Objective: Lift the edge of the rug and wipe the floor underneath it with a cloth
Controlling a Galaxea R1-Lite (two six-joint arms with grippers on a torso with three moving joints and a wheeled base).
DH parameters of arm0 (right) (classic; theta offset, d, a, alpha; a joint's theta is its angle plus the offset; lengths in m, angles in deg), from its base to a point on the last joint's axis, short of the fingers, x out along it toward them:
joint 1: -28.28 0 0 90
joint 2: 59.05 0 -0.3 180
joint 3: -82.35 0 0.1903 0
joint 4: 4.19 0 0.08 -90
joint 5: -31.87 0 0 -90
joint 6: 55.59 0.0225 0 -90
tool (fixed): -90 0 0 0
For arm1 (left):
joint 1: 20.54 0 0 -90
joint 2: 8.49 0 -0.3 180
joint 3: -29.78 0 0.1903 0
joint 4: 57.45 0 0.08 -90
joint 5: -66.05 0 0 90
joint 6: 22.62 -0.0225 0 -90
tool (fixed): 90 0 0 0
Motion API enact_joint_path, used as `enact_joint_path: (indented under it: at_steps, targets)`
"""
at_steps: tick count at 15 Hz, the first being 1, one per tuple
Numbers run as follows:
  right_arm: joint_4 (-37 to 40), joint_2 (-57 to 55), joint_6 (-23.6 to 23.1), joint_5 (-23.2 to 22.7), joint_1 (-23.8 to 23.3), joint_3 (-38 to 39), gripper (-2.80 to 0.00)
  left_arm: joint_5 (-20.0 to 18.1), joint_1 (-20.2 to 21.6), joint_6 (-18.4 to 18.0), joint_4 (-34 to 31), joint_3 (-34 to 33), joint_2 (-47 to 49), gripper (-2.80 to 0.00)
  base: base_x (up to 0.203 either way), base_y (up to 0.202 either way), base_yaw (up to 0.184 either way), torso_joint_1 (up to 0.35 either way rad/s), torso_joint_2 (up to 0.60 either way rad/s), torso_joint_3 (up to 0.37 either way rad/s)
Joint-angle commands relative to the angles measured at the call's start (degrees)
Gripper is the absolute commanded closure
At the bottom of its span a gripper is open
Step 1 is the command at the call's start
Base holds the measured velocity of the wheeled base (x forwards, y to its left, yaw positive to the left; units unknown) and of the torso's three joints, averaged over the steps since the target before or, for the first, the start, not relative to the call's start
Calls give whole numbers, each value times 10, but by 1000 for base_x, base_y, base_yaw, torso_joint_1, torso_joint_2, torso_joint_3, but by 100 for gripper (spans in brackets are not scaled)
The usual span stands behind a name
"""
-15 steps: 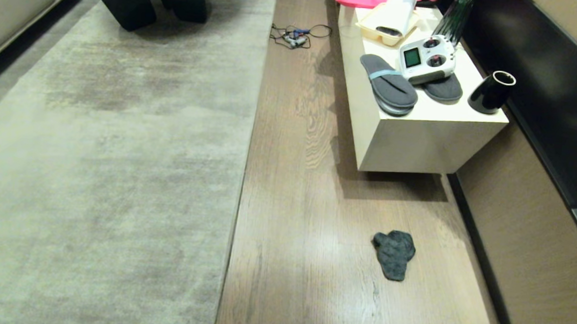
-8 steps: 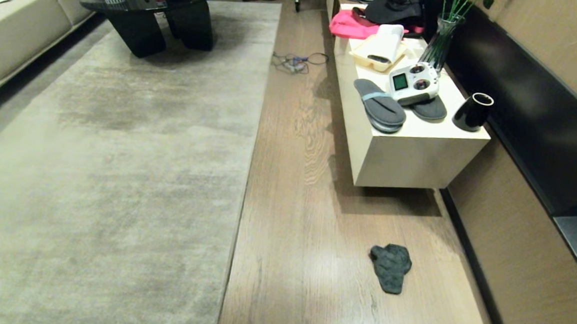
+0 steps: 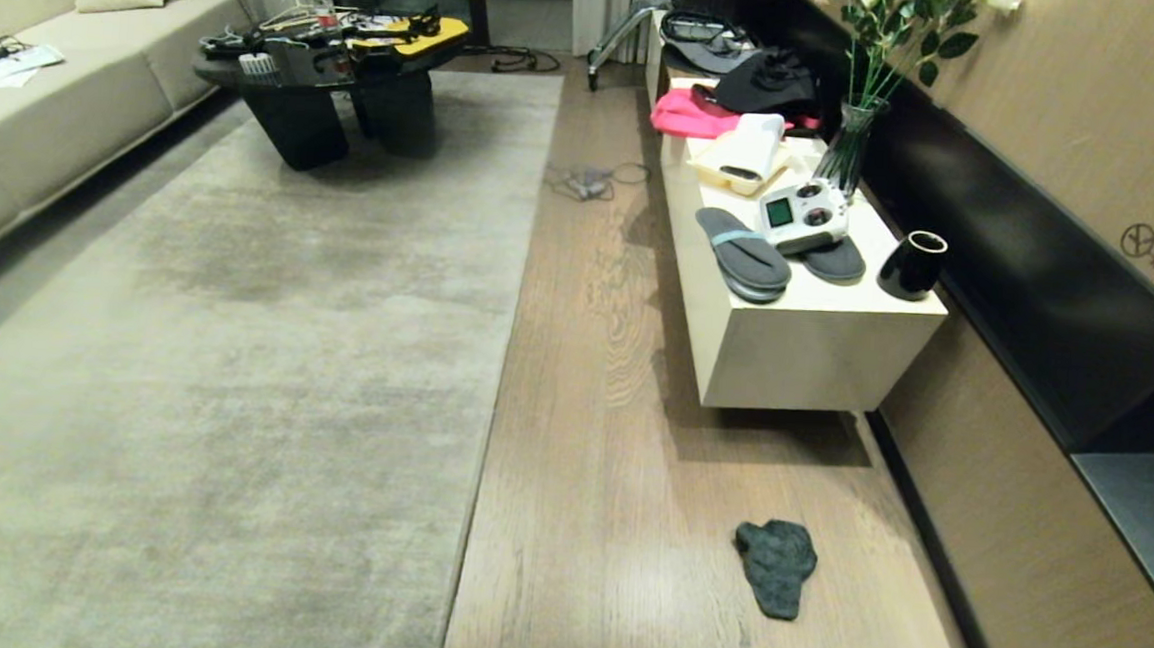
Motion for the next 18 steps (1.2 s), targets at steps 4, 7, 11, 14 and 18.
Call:
enact_joint_path:
  at_steps: [4,7,11,14,18]
  targets:
    - [0,-1,0,0,0,0,0,1,0,0,0,0,1,0,0,0,0,-1,2,207]
    - [0,-1,0,0,0,0,0,1,0,0,0,0,1,0,0,0,0,2,3,171]
    - [0,-1,0,0,0,0,0,0,0,1,1,0,1,0,0,0,0,0,1,58]
    - [0,-1,0,0,0,0,0,0,0,1,1,0,1,0,0,0,0,1,-1,8]
    - [0,-1,0,0,0,0,0,0,0,1,1,0,1,0,0,0,0,0,0,0]
